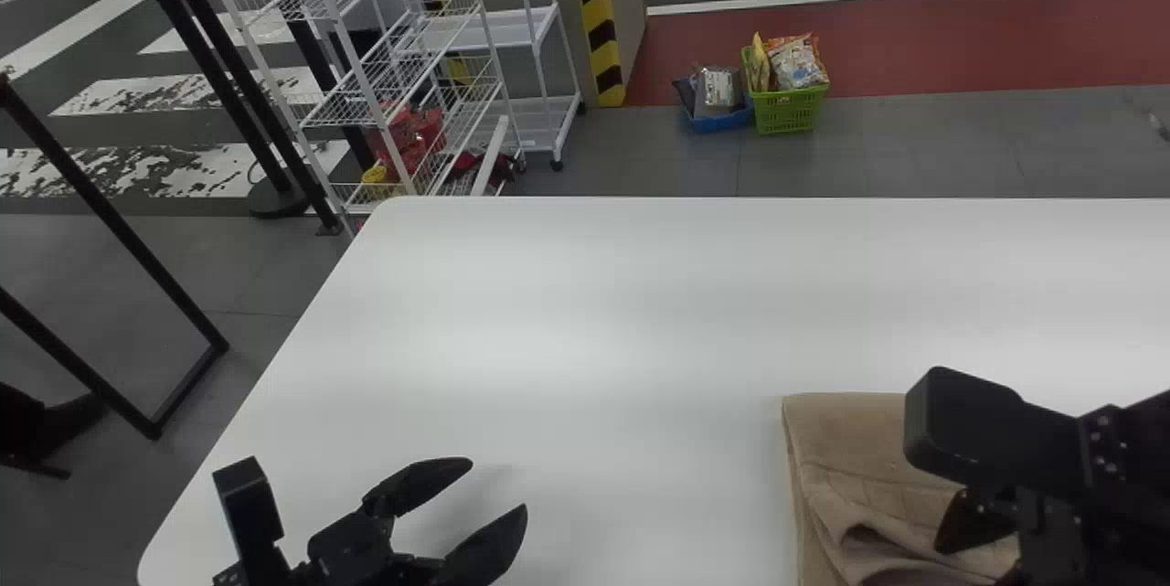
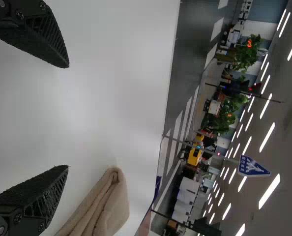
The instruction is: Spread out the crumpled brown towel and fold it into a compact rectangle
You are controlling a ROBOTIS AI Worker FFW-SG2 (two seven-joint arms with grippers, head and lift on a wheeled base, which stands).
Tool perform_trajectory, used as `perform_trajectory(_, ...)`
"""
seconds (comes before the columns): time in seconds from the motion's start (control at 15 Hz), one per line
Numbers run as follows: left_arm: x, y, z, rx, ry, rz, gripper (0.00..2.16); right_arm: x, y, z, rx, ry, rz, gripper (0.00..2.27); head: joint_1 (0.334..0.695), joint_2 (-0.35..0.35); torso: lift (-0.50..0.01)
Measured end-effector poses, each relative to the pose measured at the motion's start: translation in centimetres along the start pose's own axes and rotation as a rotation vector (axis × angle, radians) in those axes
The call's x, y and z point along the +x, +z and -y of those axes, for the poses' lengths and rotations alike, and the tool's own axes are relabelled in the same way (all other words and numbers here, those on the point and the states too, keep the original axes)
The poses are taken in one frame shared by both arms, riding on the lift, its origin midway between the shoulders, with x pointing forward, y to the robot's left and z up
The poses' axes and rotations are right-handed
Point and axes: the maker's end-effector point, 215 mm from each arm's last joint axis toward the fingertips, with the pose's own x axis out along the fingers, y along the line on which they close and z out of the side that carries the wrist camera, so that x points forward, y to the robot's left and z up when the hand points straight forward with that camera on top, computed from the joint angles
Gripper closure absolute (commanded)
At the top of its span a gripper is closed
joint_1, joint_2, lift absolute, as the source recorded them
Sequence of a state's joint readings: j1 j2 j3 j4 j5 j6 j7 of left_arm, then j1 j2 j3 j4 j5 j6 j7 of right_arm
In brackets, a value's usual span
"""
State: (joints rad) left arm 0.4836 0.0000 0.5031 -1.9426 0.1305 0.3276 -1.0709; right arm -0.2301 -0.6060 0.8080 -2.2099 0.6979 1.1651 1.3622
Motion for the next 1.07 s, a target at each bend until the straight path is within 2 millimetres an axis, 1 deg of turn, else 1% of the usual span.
perform_trajectory(0.87, 0.12, 0.25, 0.12, 0.004, -0.004, 0.002, 0.08, 0.79, 0.18, -0.50, -0.055, -0.021, -0.030, 0.74, 0.695, 0.295, -0.127)
perform_trajectory(0.93, 0.14, 0.24, 0.14, 0.004, -0.004, 0.001, 0.08, 0.82, 0.20, -0.48, -0.058, -0.021, -0.031, 0.90, 0.695, 0.295, -0.127)
perform_trajectory(1.0, 0.15, 0.23, 0.16, 0.004, -0.005, 0.001, 0.08, 0.87, 0.19, -0.43, -0.060, -0.022, -0.032, 0.97, 0.695, 0.294, -0.127)
perform_trajectory(1.07, 0.15, 0.23, 0.16, 0.004, -0.005, 0.001, 0.08, 0.92, 0.20, -0.39, -0.061, -0.023, -0.033, 0.97, 0.695, 0.294, -0.127)
